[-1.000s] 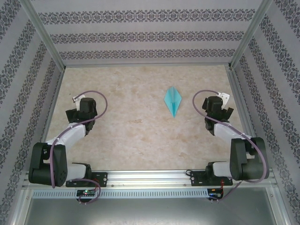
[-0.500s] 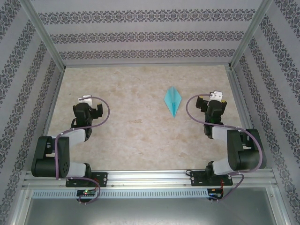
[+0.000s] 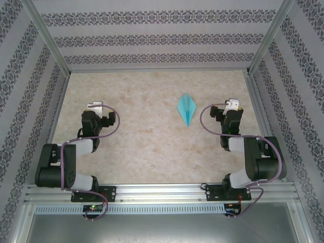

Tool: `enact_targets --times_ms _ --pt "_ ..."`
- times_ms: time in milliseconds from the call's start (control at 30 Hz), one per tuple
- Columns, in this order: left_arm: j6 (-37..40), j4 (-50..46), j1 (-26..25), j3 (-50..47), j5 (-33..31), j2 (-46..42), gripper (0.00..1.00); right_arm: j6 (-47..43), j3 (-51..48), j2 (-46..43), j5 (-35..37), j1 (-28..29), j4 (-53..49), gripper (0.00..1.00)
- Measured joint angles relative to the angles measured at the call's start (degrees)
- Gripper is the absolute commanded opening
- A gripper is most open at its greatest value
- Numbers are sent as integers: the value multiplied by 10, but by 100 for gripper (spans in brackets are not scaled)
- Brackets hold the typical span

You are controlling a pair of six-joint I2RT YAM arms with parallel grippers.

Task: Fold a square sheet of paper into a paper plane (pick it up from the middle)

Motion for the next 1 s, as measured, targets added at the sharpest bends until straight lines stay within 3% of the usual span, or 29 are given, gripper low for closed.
enact_targets --times_ms 333,1000 --pt "3 70 -20 -1 2 73 100 0 0 0 -2 0 1 98" --pt "12 83 -27 -1 -14 74 100 0 0 0 -2 0 1 98"
